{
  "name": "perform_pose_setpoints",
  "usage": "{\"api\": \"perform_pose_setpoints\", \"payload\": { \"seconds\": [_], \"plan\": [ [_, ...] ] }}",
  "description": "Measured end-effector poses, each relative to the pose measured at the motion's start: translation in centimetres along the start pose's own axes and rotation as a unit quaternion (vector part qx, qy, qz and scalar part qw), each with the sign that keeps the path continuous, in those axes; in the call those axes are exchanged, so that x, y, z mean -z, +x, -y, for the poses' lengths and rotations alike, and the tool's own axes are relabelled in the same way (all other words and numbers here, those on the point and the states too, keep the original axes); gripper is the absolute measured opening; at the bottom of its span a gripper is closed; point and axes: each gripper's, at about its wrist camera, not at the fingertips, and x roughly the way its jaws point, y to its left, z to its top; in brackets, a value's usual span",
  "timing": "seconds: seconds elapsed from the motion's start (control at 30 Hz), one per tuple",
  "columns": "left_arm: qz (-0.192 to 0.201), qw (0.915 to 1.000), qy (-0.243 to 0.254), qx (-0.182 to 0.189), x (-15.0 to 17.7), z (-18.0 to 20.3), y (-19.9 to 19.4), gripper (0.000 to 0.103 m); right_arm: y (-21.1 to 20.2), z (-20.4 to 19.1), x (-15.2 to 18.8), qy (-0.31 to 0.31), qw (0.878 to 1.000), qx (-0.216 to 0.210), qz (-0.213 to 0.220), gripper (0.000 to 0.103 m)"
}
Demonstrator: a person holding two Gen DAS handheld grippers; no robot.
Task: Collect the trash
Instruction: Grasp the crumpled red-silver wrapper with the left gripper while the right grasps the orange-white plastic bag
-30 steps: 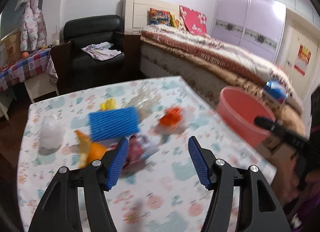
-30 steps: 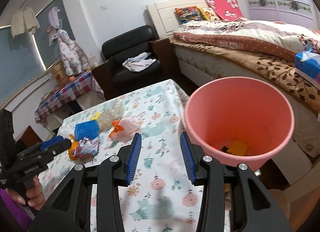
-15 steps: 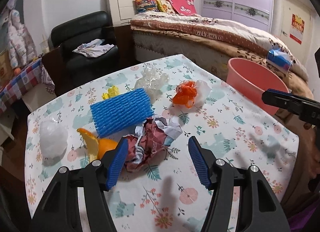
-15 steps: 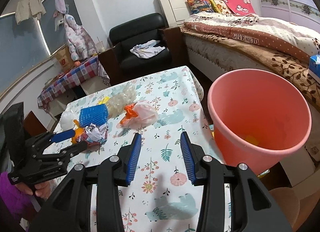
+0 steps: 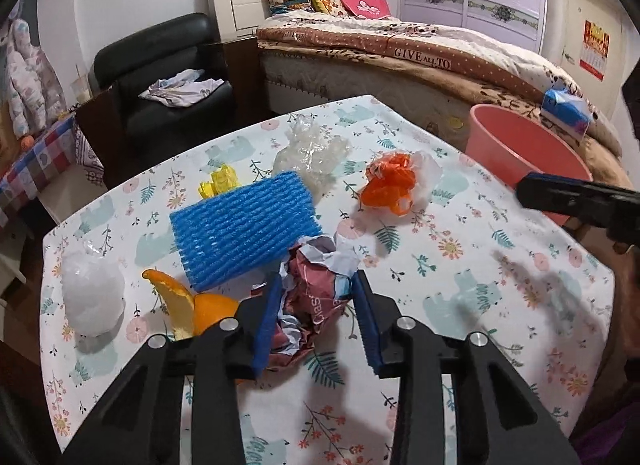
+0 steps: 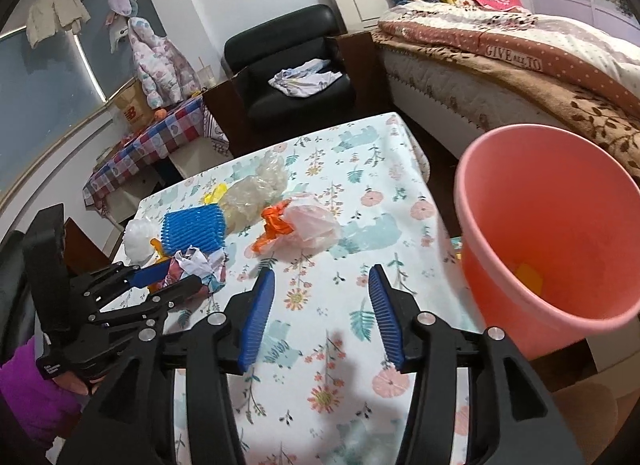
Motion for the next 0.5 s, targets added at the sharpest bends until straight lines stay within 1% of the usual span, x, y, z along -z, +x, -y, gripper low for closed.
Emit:
{"api": "perform_pose_setpoints", "payload": {
  "seconds": [0.17, 0.3, 0.5],
  "plan": [
    [0.008, 0.9993, -0.031, 0.017, -0.5, -1.0, -1.5, 0.031, 1.2, -0.5, -1.7, -0.006, 1.000, -0.011, 0.000, 0.050],
    [0.015, 0.9967, -0.075, 0.026, -0.6, -2.1, -3.1, 0.031, 2.9, -0.6, -3.1, -0.013, 1.000, -0.016, -0.005, 0.050],
    [0.017, 0.9913, -0.129, 0.024, 0.0, -3.7, -4.3, 0.031, 5.8, -0.5, -4.5, -0.008, 0.999, -0.023, -0.026, 0.050]
  ]
}}
